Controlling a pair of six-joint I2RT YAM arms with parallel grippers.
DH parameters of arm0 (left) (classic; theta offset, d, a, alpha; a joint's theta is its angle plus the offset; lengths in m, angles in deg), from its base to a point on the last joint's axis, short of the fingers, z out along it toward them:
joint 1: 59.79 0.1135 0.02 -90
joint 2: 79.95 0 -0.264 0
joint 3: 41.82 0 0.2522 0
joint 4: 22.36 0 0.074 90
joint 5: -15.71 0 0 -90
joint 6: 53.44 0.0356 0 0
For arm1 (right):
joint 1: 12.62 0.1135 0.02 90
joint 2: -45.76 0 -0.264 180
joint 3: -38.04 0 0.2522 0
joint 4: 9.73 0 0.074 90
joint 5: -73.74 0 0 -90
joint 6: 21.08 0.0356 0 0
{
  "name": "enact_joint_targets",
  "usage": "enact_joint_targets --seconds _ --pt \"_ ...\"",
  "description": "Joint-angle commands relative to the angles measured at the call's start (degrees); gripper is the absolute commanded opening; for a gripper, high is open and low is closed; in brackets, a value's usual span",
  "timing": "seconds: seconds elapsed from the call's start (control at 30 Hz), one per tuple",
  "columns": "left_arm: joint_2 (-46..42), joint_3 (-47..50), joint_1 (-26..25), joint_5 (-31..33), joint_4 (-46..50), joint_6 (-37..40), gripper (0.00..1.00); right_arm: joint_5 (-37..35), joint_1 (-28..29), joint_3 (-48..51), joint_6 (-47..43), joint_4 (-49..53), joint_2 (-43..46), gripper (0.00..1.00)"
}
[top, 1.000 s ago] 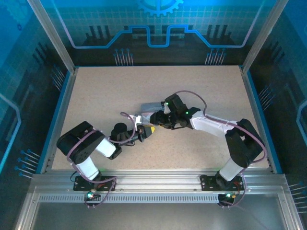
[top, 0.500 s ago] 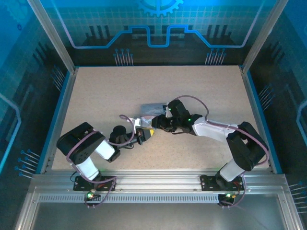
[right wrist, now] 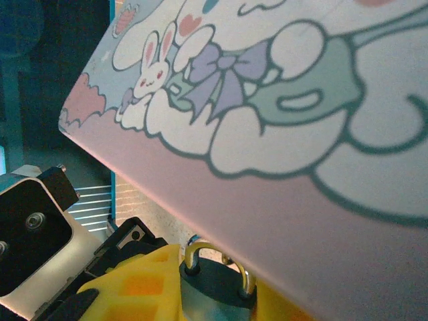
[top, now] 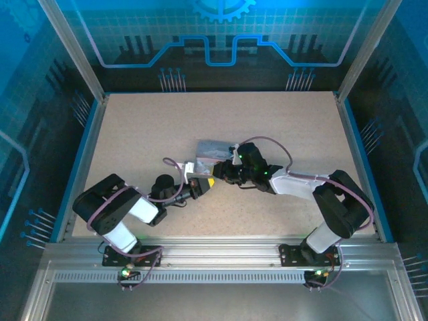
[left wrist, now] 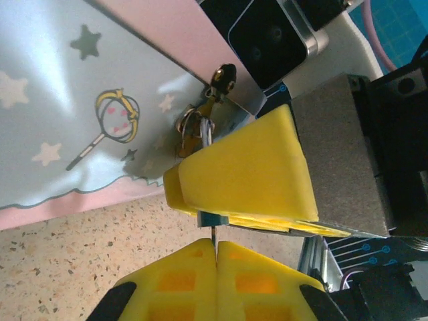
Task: Unlock the padlock with the key
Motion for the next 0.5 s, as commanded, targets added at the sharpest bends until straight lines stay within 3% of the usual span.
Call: enact_joint_targets --seconds 0.0,0.33,0.47 --pt "-1.08 0.04 -0.49 -1.60 -3.96 -1.96 0.00 0.63 0.15 0.39 0.47 -2.03 0.00 0.18" --pt "0.46 0.79 -0.60 1.36 -3.95 1.05 0.00 -3.00 1.22 -1.56 -0.94 4.99 0.37 0.00" --pt "0.89 0.92 -1.33 3.19 -3.95 3.61 0.00 -4.85 2.34 -3.50 -1.28 8.52 0.28 0.00"
